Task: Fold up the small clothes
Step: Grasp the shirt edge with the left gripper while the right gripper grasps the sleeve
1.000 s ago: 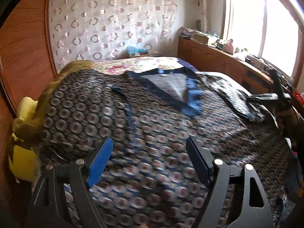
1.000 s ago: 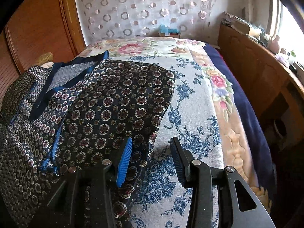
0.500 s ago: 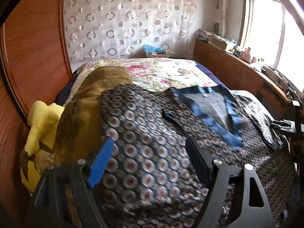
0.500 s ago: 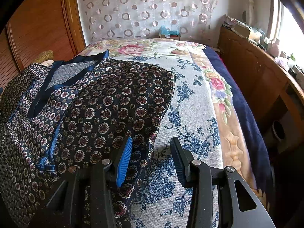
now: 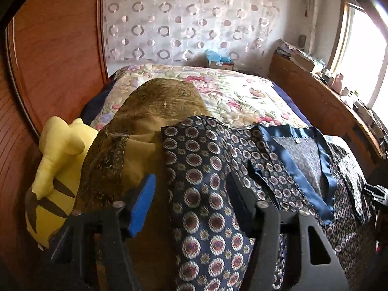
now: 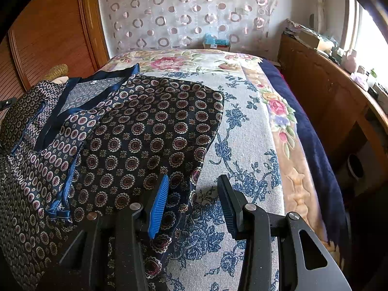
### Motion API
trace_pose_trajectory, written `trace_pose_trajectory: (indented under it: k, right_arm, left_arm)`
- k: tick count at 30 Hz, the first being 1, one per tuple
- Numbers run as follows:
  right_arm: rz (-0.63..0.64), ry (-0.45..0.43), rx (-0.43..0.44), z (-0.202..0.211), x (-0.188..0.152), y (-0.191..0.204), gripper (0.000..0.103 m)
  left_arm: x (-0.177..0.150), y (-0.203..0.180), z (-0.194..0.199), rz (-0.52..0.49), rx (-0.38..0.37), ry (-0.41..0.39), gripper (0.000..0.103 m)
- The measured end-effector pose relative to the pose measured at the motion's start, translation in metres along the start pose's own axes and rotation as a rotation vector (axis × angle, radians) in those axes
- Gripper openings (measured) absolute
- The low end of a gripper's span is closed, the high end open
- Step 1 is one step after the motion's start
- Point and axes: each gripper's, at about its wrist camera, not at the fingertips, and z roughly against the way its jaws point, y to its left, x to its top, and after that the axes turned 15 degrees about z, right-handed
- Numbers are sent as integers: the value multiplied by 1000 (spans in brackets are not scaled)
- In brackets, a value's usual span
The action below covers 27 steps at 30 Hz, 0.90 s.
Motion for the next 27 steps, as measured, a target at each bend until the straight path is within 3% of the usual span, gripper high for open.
trace_pose_trajectory:
  k: [2,5,11,15,27]
  right_arm:
    - [0,0,0,0,0,0,43]
    - [0,0,-1,0,-1,0,43]
    - [0,0,-1,0,-1,0,43]
    - [1,1,-1,0,0,0,43]
    - [6,4,-7,0,0,1,43]
  left_arm:
    - [3,2,-3,14,-1,10,48]
    - [4,4,-5,30,0,16,45]
    - [-5,-4,-1,-31,-12,17,10]
    - [-13,-18,7,-106,0,-7,6]
    - [-60,-46,66,-163,-136,-107,4]
